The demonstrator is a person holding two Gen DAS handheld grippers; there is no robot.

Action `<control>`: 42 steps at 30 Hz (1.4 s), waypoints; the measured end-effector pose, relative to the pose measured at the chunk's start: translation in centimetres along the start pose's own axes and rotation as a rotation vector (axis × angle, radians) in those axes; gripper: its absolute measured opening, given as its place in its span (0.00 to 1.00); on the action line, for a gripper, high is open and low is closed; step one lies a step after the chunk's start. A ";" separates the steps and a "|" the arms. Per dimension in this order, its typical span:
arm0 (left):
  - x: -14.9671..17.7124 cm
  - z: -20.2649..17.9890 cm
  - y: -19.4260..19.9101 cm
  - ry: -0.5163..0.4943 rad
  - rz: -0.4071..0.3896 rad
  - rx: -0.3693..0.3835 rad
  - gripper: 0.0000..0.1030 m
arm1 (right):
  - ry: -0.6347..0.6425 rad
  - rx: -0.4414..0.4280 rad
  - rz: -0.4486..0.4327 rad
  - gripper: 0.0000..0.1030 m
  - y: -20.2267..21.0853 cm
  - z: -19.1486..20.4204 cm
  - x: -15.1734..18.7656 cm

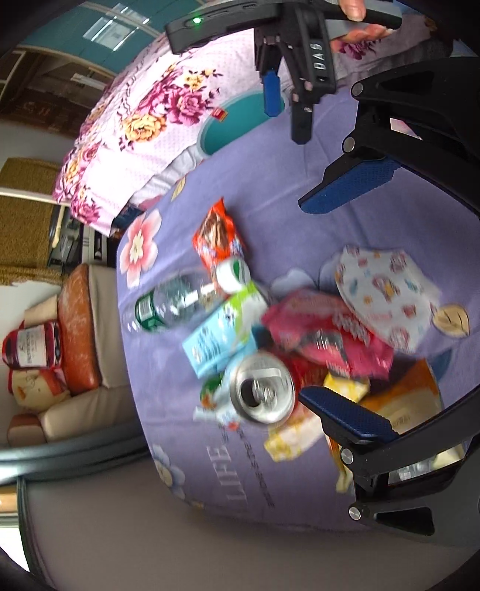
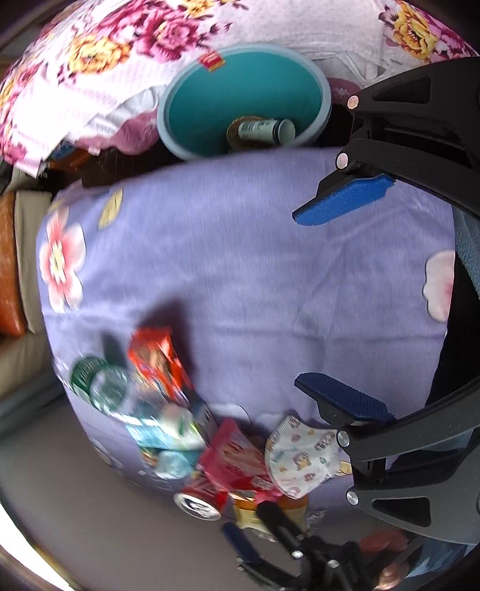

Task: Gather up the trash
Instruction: 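Return both grippers to the table and grasp the face mask with the right gripper, then grasp the red cola can with the left gripper while the right holds the mask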

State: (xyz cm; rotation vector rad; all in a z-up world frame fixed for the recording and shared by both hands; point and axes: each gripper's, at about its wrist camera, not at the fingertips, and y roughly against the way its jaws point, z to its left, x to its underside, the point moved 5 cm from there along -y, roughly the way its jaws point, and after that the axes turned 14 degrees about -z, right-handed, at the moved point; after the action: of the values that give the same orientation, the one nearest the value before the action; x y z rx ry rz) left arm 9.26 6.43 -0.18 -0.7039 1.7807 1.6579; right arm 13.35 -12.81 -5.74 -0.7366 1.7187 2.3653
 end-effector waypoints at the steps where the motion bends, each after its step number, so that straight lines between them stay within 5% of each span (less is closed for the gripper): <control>1: 0.1 0.8 0.4 0.004 -0.005 -0.011 0.92 | 0.018 -0.006 0.012 0.76 -0.4 0.9 0.2; 14: 0.8 8.2 0.9 0.090 0.001 -0.073 0.92 | 0.255 -0.135 0.087 0.84 -5.2 12.6 2.2; 26: 1.7 10.6 0.1 0.140 0.025 -0.091 0.92 | 0.354 -0.179 0.090 0.82 -8.5 16.2 3.3; 31: 1.6 10.1 -0.4 0.137 0.037 -0.090 0.92 | 0.362 -0.186 0.117 0.17 -7.7 15.8 4.6; 37: 1.5 8.2 -0.5 0.086 0.032 -0.069 0.92 | 0.286 -0.192 0.069 0.05 -5.3 13.0 3.9; 42: 0.3 7.7 -1.4 0.037 0.027 -0.087 0.92 | 0.213 -0.193 0.020 0.05 -3.4 10.7 2.8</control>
State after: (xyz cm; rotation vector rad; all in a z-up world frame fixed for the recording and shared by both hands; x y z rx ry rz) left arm 10.58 13.97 -1.69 -0.7564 1.7598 1.7602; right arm 8.88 -2.33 -7.39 -1.0399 1.5905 2.5740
